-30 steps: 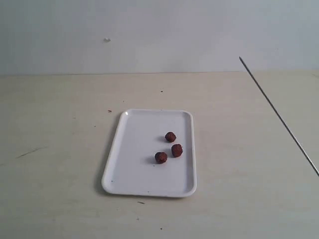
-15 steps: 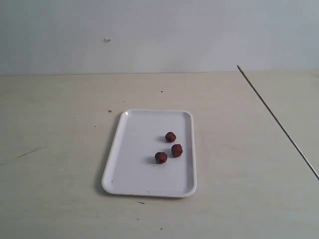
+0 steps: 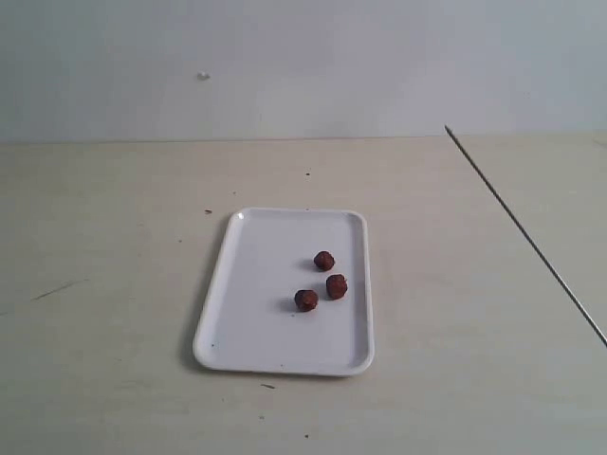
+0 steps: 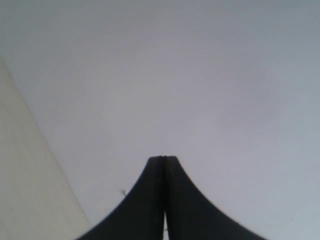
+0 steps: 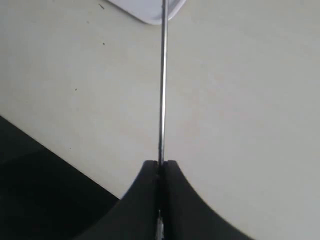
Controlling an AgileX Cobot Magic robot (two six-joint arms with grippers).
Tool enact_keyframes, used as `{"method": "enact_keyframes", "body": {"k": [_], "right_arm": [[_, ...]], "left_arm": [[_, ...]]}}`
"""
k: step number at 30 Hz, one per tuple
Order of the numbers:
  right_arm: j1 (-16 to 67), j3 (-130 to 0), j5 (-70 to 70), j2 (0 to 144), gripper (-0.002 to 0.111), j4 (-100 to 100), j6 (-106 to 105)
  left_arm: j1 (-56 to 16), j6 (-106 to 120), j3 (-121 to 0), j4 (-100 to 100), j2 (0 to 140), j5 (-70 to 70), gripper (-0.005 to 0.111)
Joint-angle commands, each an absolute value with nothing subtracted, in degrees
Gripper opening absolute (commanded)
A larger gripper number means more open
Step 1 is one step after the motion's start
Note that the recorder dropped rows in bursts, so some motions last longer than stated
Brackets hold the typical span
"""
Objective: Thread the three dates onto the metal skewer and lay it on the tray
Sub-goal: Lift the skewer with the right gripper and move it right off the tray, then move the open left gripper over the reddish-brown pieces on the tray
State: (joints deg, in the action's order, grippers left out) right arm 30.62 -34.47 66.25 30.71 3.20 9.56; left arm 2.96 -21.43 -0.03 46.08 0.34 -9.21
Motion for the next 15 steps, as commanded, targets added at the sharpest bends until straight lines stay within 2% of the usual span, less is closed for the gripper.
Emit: {"method": "enact_keyframes", "body": {"k": [1, 8, 15], "right_arm": [[30.64, -34.12, 65.87, 30.37, 0.0, 2.96, 8.36], [30.64, -34.12, 65.62, 30.37, 0.0, 3.12, 8.08], [30.64, -34.12, 65.08, 30.37, 0.0, 3.12, 8.04]], "left_arm": [[2.71, -22.71, 0.0, 46.27, 1.78, -8.29, 0.0], [2.71, -11.75, -13.08, 43.05, 22.43, 6.36, 0.0], [2.71, 9.34, -36.25, 42.79, 49.84, 33.72, 0.0]]}}
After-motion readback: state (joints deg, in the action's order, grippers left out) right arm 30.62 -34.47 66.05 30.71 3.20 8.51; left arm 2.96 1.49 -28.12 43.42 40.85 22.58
